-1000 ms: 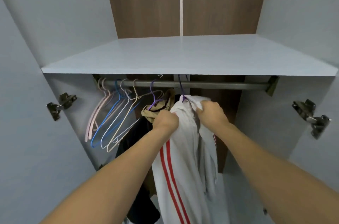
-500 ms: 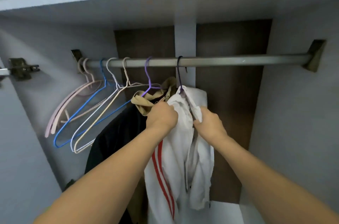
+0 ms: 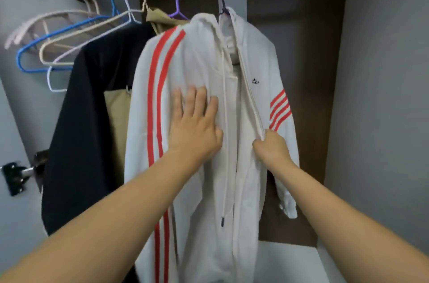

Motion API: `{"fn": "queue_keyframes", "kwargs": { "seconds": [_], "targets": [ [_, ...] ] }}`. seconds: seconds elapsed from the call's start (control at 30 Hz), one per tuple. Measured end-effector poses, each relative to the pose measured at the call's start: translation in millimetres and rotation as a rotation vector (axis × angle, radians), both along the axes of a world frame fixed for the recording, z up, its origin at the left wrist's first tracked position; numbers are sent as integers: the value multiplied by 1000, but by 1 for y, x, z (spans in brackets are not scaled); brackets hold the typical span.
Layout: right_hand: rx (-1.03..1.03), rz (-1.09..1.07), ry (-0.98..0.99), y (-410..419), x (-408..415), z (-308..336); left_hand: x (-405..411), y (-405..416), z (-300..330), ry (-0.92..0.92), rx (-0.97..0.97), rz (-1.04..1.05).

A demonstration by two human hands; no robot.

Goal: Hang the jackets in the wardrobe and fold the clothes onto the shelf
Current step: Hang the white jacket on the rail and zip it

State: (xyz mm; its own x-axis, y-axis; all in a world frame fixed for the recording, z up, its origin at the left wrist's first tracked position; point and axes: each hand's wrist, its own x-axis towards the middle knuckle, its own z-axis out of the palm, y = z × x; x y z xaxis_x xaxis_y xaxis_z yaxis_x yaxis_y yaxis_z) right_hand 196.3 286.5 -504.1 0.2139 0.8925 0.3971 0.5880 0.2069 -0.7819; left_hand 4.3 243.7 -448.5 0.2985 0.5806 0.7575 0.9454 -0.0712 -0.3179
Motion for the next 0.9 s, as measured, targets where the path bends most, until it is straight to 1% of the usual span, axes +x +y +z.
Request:
{"fn": "queue_keyframes", "kwargs": {
  "seconds": [0.17,0.3,0.4,0.43,0.47,0.53,0.6,0.63,0.7,0.73,0.77,0.8,0.83,0.9],
  "targets": [
    [-62,-15,20,-11,2,-90,18,-12,-108,-135,-264,-51],
    [-109,-32,66,-11,6,-171,26,-13,-197,-289,-444,-89],
    [-86,-112,107,-15,17,-231,28,-15,-258,-392,-471,-132],
    [-67,-132,125,-18,21,-248,29,-15,-277,-464,-456,-168],
    [-53,-149,149,-21,24,-263,30,-16,-295,-589,-452,-210],
    [-25,-175,226,-32,27,-287,35,-17,-324,-928,-536,-256],
    [13,-203,310,-46,27,-301,44,-16,-346,-1270,-706,-193],
    [33,-229,339,-53,28,-305,49,-15,-355,-1475,-797,-151],
    [82,-288,327,-63,31,-308,57,-16,-372,-1936,-1001,-105],
    [101,-301,297,-67,34,-308,60,-16,-381,-2120,-1126,-99],
    [110,-293,264,-70,36,-308,62,-16,-389,-2243,-1240,-115],
    [100,-272,227,-73,39,-308,65,-16,-396,-2315,-1334,-146],
    [75,-253,183,-74,43,-308,68,-16,-403,-2351,-1393,-172],
    [18,-249,106,-79,51,-308,77,-16,-416,-2375,-1441,-215]
  ]
}}
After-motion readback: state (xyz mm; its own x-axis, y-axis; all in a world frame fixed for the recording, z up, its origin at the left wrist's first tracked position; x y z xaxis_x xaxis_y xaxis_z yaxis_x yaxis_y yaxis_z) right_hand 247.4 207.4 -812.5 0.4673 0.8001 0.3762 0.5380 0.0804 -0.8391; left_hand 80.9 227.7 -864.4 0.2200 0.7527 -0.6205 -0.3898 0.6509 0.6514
